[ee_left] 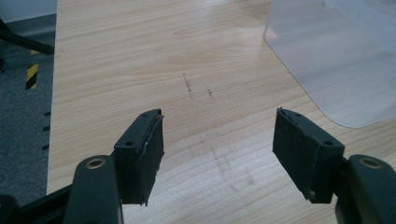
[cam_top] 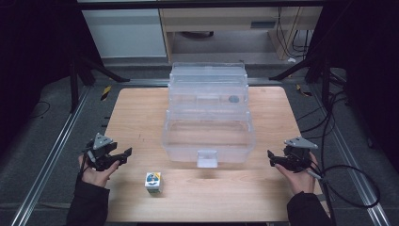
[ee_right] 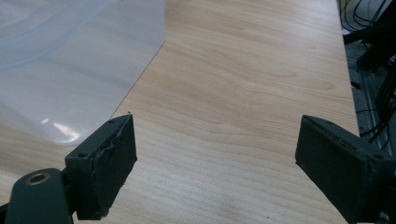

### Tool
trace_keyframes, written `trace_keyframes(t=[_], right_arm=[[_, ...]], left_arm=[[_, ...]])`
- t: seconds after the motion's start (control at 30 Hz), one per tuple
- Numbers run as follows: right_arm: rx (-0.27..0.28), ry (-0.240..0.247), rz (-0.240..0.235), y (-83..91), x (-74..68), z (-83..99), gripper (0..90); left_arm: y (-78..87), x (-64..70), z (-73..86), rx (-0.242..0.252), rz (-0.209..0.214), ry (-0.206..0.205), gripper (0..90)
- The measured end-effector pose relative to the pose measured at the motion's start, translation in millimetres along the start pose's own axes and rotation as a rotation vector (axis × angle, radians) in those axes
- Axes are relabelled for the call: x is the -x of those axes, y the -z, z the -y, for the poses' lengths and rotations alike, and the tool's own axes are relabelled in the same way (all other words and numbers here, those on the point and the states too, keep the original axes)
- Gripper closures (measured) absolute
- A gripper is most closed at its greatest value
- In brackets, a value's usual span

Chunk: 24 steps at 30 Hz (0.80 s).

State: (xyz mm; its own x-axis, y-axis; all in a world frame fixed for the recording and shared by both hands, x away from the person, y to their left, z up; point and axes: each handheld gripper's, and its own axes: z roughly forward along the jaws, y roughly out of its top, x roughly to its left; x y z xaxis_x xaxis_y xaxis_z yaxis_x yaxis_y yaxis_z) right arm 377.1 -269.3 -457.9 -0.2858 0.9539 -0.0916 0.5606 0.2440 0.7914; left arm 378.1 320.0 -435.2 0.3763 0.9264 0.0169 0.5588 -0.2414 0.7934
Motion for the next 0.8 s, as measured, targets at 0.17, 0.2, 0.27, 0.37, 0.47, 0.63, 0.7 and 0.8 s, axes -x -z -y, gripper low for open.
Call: trace_keyframes(t=[0.17,0.2,0.27,0.37,0.47,0.63,0.7,0.8], right_arm=[[-0.001,0.010,0.002,-1.0,-1.5,0.8,12.7],[-0.002,0.009,0.004,-0.2,-3.0,1.3,12.6],[-0.004,0.018,0.008,-0.2,-3.3,1.6,12.5],[-0.018,0.035,0.021,-2.7,-3.0,2.4,12.0],[-0.030,0.038,0.020,-3.7,-3.9,3.9,11.9],[-0.023,0.056,0.028,-4.5,-4.9,3.9,12.0],[-0.002,0.063,0.035,-2.3,-4.3,3.6,12.1],[0.002,0.060,0.034,-2.1,-3.3,3.3,12.2]], left_arm=[[1.4,6.6,2.3,-0.019,0.061,0.008,34.9],[2.0,12.3,3.8,-0.030,0.076,0.004,36.8],[3.9,20.5,2.0,-0.048,0.096,0.002,36.0],[6.8,28.5,-2.2,-0.041,0.126,0.001,35.8],[11.2,42.4,-7.1,-0.043,0.162,-0.019,35.0],[13.9,60.4,-6.6,-0.075,0.200,-0.061,33.4],[14.6,66.2,-4.5,-0.081,0.207,-0.067,32.5],[14.6,75.6,-0.3,-0.101,0.209,-0.077,30.6]])
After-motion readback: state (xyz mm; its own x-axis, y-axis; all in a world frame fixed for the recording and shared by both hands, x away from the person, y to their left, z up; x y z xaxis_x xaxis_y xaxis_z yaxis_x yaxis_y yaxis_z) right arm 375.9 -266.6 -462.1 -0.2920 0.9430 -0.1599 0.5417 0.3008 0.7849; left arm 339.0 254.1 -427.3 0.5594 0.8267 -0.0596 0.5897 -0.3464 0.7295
